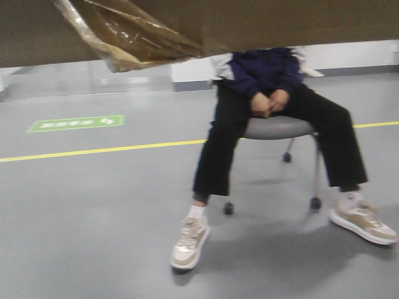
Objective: Grab carton from right shelf to conveyor
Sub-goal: 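Hold the carton with both grippers while the base drives to the conveyor, then carry the carton over the grey conveyor belt with both grippers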
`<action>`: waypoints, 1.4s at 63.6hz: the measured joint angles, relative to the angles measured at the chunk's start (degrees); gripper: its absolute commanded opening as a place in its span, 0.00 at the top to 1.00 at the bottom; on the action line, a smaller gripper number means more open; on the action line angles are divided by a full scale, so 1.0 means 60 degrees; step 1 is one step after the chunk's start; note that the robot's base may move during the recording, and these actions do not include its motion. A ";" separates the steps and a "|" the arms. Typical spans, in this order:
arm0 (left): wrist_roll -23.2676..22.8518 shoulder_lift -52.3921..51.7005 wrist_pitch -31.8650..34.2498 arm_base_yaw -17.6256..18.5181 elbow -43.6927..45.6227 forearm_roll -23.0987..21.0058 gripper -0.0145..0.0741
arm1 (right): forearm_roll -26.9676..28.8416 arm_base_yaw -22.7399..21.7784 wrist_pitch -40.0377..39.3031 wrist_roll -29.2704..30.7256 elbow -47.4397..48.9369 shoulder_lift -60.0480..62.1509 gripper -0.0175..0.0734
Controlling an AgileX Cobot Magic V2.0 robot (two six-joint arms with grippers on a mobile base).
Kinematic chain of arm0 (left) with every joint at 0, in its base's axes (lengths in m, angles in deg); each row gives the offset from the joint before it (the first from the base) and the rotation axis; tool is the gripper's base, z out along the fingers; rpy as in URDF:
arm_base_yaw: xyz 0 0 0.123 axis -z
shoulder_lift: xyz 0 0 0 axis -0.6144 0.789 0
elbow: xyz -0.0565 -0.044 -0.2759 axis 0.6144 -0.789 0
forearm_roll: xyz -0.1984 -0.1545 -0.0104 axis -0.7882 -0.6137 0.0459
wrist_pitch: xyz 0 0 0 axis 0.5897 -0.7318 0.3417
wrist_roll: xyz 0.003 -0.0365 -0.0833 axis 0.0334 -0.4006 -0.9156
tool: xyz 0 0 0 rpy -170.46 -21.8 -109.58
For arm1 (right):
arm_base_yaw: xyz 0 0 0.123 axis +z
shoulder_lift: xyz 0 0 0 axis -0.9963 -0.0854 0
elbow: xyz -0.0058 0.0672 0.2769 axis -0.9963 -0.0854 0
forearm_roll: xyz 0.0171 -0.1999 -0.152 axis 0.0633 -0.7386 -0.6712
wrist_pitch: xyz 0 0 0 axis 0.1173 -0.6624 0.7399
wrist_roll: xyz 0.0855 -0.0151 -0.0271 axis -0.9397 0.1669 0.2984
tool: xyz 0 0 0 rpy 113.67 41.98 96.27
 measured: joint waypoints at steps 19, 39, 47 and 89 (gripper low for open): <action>0.0000 0.0000 0.0097 0.0000 0.0000 0.0159 0.86 | -0.0018 0.0000 -0.0611 0.0018 -0.0007 0.0000 0.88; 0.0000 0.0000 0.0154 0.0000 0.0000 0.0404 0.86 | -0.0018 0.0000 -0.0918 0.0037 -0.0022 -0.0015 0.88; 0.0000 0.0000 0.0171 0.0000 0.0000 0.0588 0.86 | -0.0018 0.0000 -0.0985 0.0037 -0.0022 -0.0015 0.88; -0.0036 0.0000 0.0395 0.0098 0.0018 0.1819 0.86 | 0.0140 0.0018 -0.1370 0.0037 -0.0022 -0.0113 0.88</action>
